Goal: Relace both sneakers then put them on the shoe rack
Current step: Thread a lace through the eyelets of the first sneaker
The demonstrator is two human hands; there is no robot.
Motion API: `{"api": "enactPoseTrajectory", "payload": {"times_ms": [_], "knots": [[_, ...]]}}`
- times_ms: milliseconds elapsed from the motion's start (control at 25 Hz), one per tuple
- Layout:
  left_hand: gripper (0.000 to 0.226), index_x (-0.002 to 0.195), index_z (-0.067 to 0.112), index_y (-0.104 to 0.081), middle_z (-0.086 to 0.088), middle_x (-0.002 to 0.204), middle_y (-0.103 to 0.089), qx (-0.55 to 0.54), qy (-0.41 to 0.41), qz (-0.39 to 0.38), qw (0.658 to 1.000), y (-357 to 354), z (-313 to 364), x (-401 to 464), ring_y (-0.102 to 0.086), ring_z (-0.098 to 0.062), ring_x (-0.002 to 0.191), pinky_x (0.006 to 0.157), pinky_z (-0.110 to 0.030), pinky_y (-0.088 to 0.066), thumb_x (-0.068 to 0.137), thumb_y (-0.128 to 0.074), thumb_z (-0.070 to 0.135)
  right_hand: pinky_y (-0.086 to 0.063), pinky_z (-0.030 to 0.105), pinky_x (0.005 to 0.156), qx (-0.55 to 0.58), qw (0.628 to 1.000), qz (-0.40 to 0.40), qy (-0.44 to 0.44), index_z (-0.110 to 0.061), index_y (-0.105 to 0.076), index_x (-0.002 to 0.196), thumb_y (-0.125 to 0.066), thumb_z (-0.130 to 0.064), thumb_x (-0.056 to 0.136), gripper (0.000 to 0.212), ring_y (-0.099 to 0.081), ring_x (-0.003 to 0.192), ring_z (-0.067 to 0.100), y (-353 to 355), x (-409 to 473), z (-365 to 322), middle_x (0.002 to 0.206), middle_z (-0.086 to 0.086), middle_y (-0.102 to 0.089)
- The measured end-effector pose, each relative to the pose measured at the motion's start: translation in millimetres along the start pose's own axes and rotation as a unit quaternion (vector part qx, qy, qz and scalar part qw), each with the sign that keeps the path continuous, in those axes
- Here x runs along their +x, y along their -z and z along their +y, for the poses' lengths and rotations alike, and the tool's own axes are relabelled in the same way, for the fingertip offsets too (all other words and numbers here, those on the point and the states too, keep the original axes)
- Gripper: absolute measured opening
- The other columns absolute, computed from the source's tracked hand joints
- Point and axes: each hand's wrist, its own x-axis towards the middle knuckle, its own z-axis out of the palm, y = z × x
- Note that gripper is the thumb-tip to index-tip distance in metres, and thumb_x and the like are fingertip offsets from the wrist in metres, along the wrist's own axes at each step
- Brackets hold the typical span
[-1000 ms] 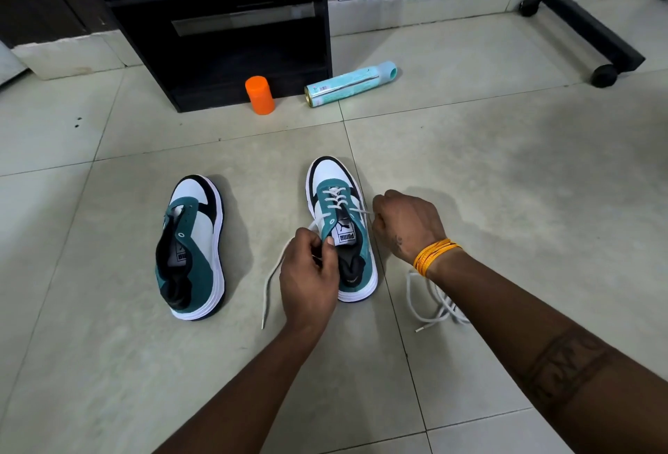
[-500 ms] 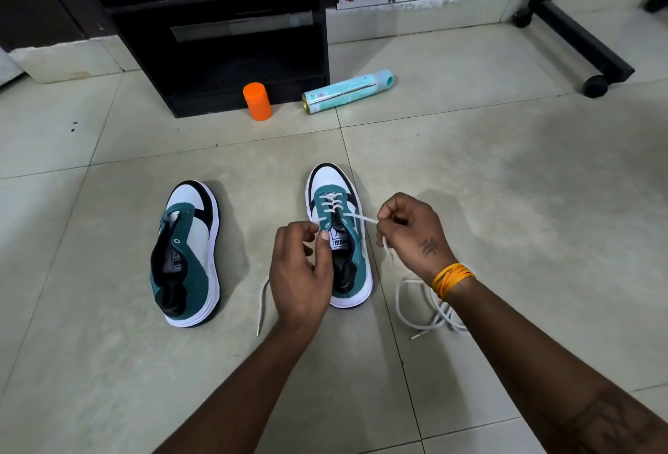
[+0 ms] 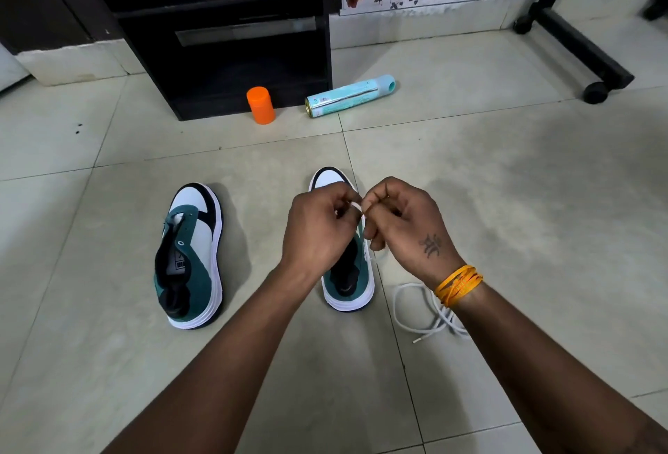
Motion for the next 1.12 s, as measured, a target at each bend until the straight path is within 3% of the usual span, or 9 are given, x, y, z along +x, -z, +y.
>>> {"api": "enactPoseTrajectory", "payload": {"times_ms": [80,280,360,440,600,720,840,960,1120], "knots": [[0.014,0.083,0.023,-0.077,0.008,0.065,-0.067,-0.059,0.012,0.023,0.998,7,1,-2,-0.057,-0.009,0.053,0.056,-0.027,-0.047,0.085,-0.069,0.011,-0.053,0.030,0.056,-0.010,1.000,-0.007,-0.010,-0.014,-0.065,0.090,-0.057,-0.010,0.098,0.012,-0.063,0.054,0.023,1,2,0,0.064,0.013,-0.069],[0.010,0.083,0.018,-0.076,0.004,0.068,-0.069,-0.169,0.000,0.027,0.985,21,8,-6,-0.062,-0.013,0.060,0.059,-0.029,-0.049,0.090,-0.076,0.010,-0.059,0.058,0.067,-0.049,0.996,-0.070,0.034,-0.028,-0.063,0.102,-0.050,-0.018,0.093,0.018,-0.067,0.074,0.044,-4,14,3,0.074,0.016,-0.069],[0.008,0.085,0.016,-0.076,0.002,0.072,-0.072,-0.200,0.001,0.031,0.979,28,10,-7,-0.065,-0.016,0.063,0.061,-0.030,-0.052,0.091,-0.077,0.010,-0.058,0.057,0.069,-0.049,0.994,-0.085,0.051,-0.028,-0.065,0.096,-0.055,-0.028,0.097,0.010,-0.067,0.077,0.042,-11,15,6,0.077,0.012,-0.070],[0.008,0.086,0.015,-0.076,0.001,0.076,-0.075,-0.219,0.014,0.047,0.975,32,8,-8,-0.066,-0.017,0.066,0.061,-0.032,-0.054,0.092,-0.077,0.009,-0.057,0.053,0.069,-0.095,0.993,-0.045,0.049,-0.023,-0.065,0.090,-0.057,-0.032,0.098,0.014,-0.066,0.073,0.036,-12,18,16,0.074,0.005,-0.069],[0.008,0.086,0.015,-0.075,-0.003,0.076,-0.074,-0.209,0.048,0.076,0.974,38,-4,-9,-0.064,-0.033,0.066,0.064,-0.047,-0.056,0.092,-0.078,0.011,-0.051,0.040,0.066,-0.371,0.928,0.006,0.048,-0.024,-0.065,0.102,-0.056,-0.027,0.095,0.011,-0.067,0.078,0.034,-4,15,43,0.075,0.003,-0.070],[0.009,0.086,0.016,-0.076,-0.001,0.073,-0.075,-0.211,0.065,0.060,0.974,34,-8,-13,-0.066,-0.023,0.064,0.064,-0.042,-0.056,0.092,-0.077,0.010,-0.051,0.038,0.063,-0.299,0.948,-0.002,0.111,-0.031,-0.059,0.121,-0.057,-0.027,0.095,0.026,-0.065,0.072,0.028,-17,6,28,0.075,0.000,-0.069],[0.012,0.087,0.018,-0.077,0.000,0.075,-0.076,-0.217,0.058,0.040,0.974,29,-5,-14,-0.068,-0.023,0.066,0.063,-0.039,-0.057,0.092,-0.076,0.008,-0.049,0.040,0.060,-0.213,0.965,-0.021,0.153,-0.027,-0.062,0.109,-0.056,-0.023,0.096,0.015,-0.058,0.061,0.023,-30,7,11,0.065,-0.003,-0.060],[0.014,0.085,0.022,-0.075,0.003,0.076,-0.075,-0.210,0.060,0.056,0.974,28,-7,-13,-0.067,-0.034,0.070,0.065,-0.048,-0.057,0.093,-0.076,0.010,-0.052,0.042,0.064,-0.266,0.957,0.022,0.112,-0.024,-0.064,0.097,-0.044,-0.036,0.096,0.023,-0.064,0.068,0.027,-21,13,23,0.072,-0.001,-0.068],[0.017,0.085,0.026,-0.074,0.006,0.078,-0.075,-0.192,0.064,0.055,0.978,26,-16,-16,-0.068,-0.032,0.073,0.069,-0.053,-0.060,0.093,-0.074,0.011,-0.053,0.039,0.067,-0.307,0.947,0.024,0.092,-0.027,-0.066,0.110,-0.050,-0.033,0.096,0.022,-0.066,0.072,0.028,-19,9,30,0.077,0.001,-0.072]]}}
